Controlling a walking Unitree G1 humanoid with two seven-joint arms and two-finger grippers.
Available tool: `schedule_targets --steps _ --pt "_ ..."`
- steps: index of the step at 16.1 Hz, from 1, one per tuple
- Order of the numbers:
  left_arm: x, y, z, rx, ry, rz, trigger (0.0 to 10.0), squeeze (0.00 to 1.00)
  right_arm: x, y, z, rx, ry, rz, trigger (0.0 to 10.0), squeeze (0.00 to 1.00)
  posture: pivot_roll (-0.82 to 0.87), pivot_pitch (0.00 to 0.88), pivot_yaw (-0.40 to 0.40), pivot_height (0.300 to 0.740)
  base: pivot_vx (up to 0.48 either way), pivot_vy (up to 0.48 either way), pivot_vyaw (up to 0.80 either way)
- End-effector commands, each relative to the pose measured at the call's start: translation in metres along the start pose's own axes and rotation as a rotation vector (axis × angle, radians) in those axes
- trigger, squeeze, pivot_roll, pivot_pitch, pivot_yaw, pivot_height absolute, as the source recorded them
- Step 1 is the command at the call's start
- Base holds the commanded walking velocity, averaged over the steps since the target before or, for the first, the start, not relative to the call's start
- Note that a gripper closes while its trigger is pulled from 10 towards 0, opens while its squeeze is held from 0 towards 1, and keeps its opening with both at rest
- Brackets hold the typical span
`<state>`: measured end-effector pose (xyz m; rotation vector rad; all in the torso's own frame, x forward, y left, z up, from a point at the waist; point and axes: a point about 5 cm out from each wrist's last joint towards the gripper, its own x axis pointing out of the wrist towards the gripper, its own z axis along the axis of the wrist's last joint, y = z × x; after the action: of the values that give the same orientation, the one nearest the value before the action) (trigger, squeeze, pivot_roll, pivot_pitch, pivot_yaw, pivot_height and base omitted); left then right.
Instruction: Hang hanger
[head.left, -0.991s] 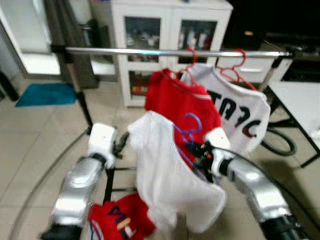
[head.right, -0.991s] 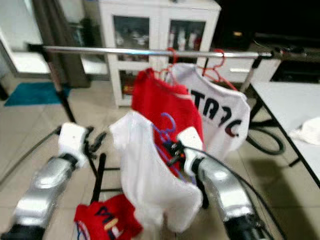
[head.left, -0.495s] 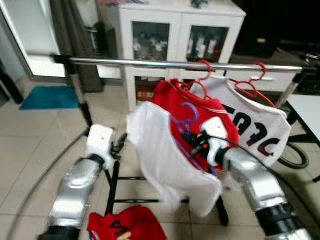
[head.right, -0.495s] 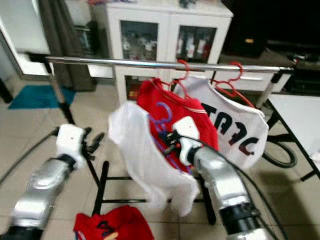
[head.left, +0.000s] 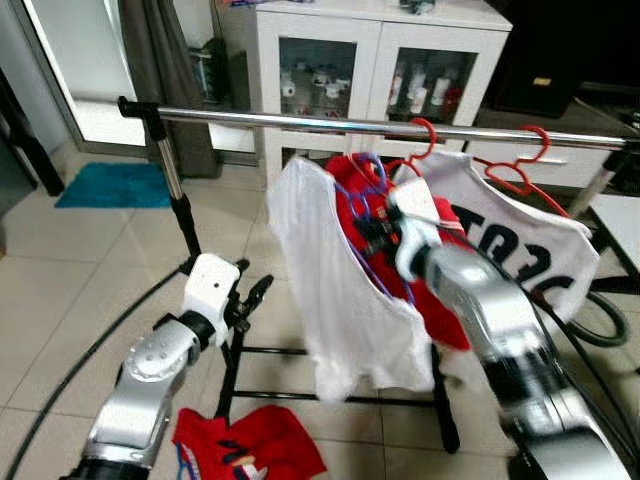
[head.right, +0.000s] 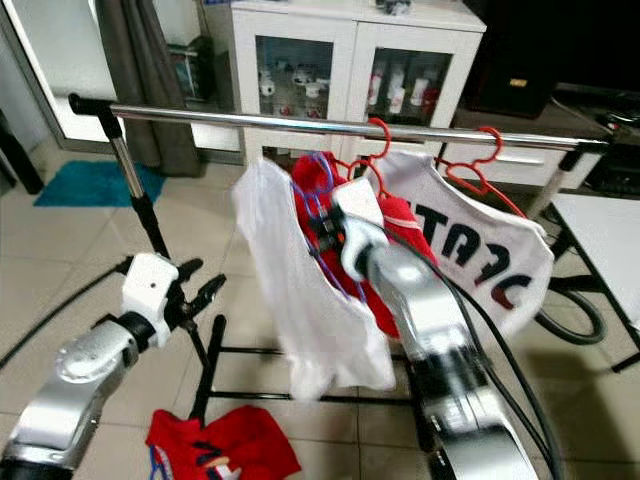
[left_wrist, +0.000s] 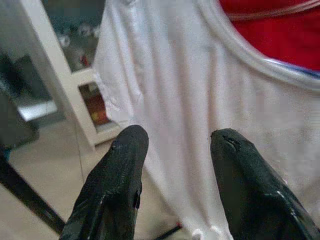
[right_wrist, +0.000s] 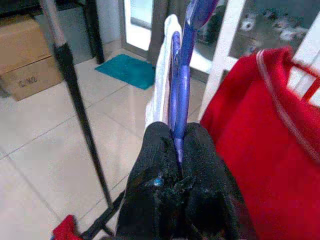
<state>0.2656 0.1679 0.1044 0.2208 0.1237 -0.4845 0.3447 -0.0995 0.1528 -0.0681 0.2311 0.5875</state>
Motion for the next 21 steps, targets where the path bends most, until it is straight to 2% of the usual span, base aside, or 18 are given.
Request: schedule_targets --steps 1,4,10,12,16,18,19,21 --pt "-0.002 0.000 0.004 0.000 -0.014 -0.016 10.0 0.00 0.003 -0.007 0.015 -0.004 -0.036 -0.040 10.0 0.00 -0.03 0.004 -0.053 0.740 0.000 0.000 0.00" --pt "-0.004 0.001 0.014 0.006 -0.041 -0.042 10.0 0.00 0.024 -0.014 0.032 -0.005 -0.007 -0.122 10.0 0.00 -0.03 0.003 -0.061 0.740 0.000 0.000 0.00" --pt "-0.009 0.000 0.023 0.012 -0.055 -0.068 10.0 0.00 0.050 -0.015 0.051 -0.004 0.091 -0.170 10.0 0.00 -0.01 0.016 -0.081 0.740 0.000 0.000 0.00" --pt "-0.012 -0.001 0.025 0.002 -0.062 -0.082 10.0 0.00 0.054 -0.015 0.059 0.001 0.069 -0.174 10.0 0.00 -0.01 0.022 -0.085 0.740 0.000 0.000 0.00" --pt "-0.012 -0.004 0.029 -0.020 -0.074 -0.119 10.0 0.00 0.058 -0.012 0.060 0.014 0.099 -0.169 10.0 0.00 -0.01 0.033 -0.081 0.740 0.000 0.000 0.00" --pt "-0.011 -0.005 0.039 -0.080 -0.117 -0.148 10.0 0.00 0.062 -0.007 0.068 0.019 0.097 -0.171 10.0 0.00 -0.01 0.043 -0.076 0.740 0.000 0.000 0.00" --pt "-0.011 -0.004 0.040 -0.085 -0.120 -0.143 10.0 0.00 0.062 -0.006 0.069 0.020 0.094 -0.172 10.0 0.00 -0.01 0.046 -0.078 0.740 0.000 0.000 0.00" --pt "-0.012 0.003 0.047 -0.025 -0.127 -0.105 10.0 0.00 0.063 -0.006 0.079 0.024 0.065 -0.197 10.0 0.00 0.01 0.073 -0.089 0.740 0.000 0.000 0.00"
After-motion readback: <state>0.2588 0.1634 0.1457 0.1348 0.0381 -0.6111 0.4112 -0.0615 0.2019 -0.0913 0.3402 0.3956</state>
